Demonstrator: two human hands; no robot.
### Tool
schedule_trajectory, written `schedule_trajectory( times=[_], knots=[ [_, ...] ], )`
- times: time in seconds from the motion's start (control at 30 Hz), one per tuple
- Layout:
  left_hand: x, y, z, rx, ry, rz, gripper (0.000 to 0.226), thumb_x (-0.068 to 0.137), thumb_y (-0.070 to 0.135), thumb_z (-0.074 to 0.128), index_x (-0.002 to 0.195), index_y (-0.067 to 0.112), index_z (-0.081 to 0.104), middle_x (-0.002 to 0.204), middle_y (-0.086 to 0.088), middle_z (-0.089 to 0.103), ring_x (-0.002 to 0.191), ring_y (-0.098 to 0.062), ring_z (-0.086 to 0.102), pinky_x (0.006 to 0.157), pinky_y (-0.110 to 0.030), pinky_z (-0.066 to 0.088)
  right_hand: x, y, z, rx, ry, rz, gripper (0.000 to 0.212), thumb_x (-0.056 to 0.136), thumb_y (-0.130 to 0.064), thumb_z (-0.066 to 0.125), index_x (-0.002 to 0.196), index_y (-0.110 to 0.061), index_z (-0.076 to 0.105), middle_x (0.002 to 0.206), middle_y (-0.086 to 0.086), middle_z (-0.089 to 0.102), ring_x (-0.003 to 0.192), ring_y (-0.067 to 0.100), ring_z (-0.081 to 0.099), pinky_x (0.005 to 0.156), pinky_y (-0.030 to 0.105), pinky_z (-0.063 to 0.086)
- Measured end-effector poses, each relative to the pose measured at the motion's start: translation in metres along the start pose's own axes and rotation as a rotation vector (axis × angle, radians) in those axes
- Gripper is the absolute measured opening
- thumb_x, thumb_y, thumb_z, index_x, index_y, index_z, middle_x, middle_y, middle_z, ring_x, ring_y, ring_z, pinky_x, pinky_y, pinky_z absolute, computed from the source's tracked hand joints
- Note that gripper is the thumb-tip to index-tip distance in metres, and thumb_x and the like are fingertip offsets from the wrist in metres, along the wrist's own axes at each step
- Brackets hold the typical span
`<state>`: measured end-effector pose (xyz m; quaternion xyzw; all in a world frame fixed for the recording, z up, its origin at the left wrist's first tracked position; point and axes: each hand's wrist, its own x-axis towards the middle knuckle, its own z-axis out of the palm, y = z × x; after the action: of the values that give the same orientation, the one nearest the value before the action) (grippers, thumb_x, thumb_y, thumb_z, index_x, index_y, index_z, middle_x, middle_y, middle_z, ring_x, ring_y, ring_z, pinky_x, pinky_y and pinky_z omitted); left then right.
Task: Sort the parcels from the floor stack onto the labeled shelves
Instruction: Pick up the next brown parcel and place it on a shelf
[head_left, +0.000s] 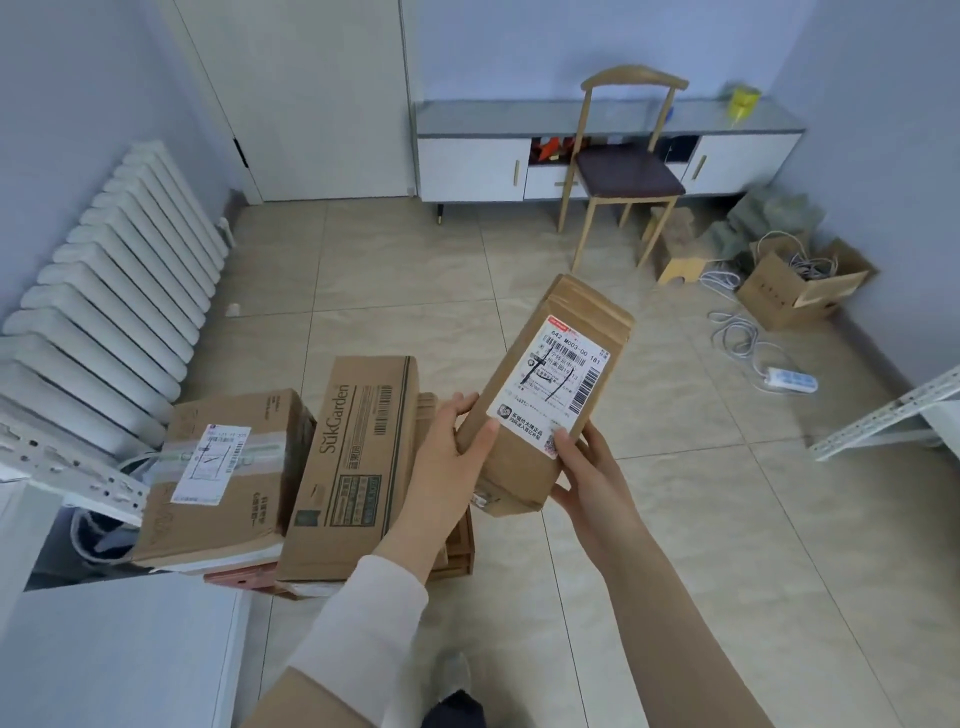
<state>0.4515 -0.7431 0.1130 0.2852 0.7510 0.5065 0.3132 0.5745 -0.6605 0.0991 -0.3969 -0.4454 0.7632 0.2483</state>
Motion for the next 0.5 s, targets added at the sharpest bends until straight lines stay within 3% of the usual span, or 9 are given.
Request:
schedule_trajectory(
  times=[0.07, 0.23, 0.33, 0.4, 0.47, 0.5],
  knots=[
    [0.004, -0.001, -0.004, -0.139, 0.010, -0.047, 0.037, 0.091, 0.020, 0.058, 0.126, 0.015, 0.045, 0.119, 0.005, 0.054, 0.092, 0.010, 0.052, 0.068, 0.001, 0.045, 0.007, -0.005, 0.006, -0.072, -0.031, -0.010, 0.043, 0.092, -0.030, 0.054, 0.134, -0.029, 0.046, 0.126, -0.009, 0.062, 0.117, 0.010, 0.057, 0.100, 0.042, 0.046],
    [0.002, -0.003, -0.009, -0.297, 0.130, -0.087, 0.041, 0.089, 0.013, 0.060, 0.126, 0.011, 0.043, 0.115, 0.006, 0.054, 0.095, 0.006, 0.052, 0.068, -0.001, 0.047, 0.024, -0.011, 0.023, -0.151, -0.060, 0.009, 0.046, 0.095, -0.032, 0.049, 0.139, -0.028, 0.041, 0.134, -0.008, 0.055, 0.121, 0.010, 0.052, 0.104, 0.037, 0.043],
    [-0.005, 0.001, -0.013, -0.317, 0.268, -0.093, 0.045, 0.090, 0.017, 0.058, 0.131, 0.018, 0.038, 0.118, 0.008, 0.050, 0.099, 0.002, 0.052, 0.067, -0.001, 0.047, 0.033, -0.009, 0.042, -0.177, -0.125, 0.037, 0.045, 0.096, -0.037, 0.044, 0.140, -0.031, 0.038, 0.135, -0.008, 0.053, 0.121, 0.010, 0.052, 0.097, 0.031, 0.047],
    [-0.013, 0.000, -0.015, -0.313, 0.359, -0.116, 0.052, 0.091, 0.026, 0.056, 0.138, 0.020, 0.035, 0.128, 0.009, 0.047, 0.112, -0.003, 0.050, 0.076, -0.006, 0.049, 0.036, -0.006, 0.054, -0.193, -0.191, 0.065, 0.046, 0.097, -0.041, 0.039, 0.142, -0.034, 0.035, 0.134, -0.009, 0.054, 0.119, 0.010, 0.054, 0.087, 0.026, 0.049],
    [-0.023, -0.003, -0.014, -0.304, 0.453, -0.138, 0.057, 0.090, 0.033, 0.056, 0.142, 0.025, 0.034, 0.136, 0.009, 0.046, 0.123, -0.008, 0.046, 0.097, -0.023, 0.047, 0.037, -0.003, 0.062, -0.215, -0.274, 0.089, 0.046, 0.097, -0.044, 0.037, 0.142, -0.036, 0.034, 0.133, -0.009, 0.055, 0.116, 0.010, 0.055, 0.084, 0.025, 0.050],
    [-0.029, -0.004, -0.013, -0.303, 0.508, -0.150, 0.054, 0.090, 0.035, 0.056, 0.140, 0.027, 0.037, 0.134, 0.010, 0.048, 0.122, -0.008, 0.047, 0.098, -0.028, 0.047, 0.037, -0.002, 0.064, -0.231, -0.318, 0.104, 0.046, 0.096, -0.045, 0.037, 0.142, -0.037, 0.034, 0.132, -0.009, 0.055, 0.116, 0.011, 0.055, 0.086, 0.028, 0.051]
  ],
)
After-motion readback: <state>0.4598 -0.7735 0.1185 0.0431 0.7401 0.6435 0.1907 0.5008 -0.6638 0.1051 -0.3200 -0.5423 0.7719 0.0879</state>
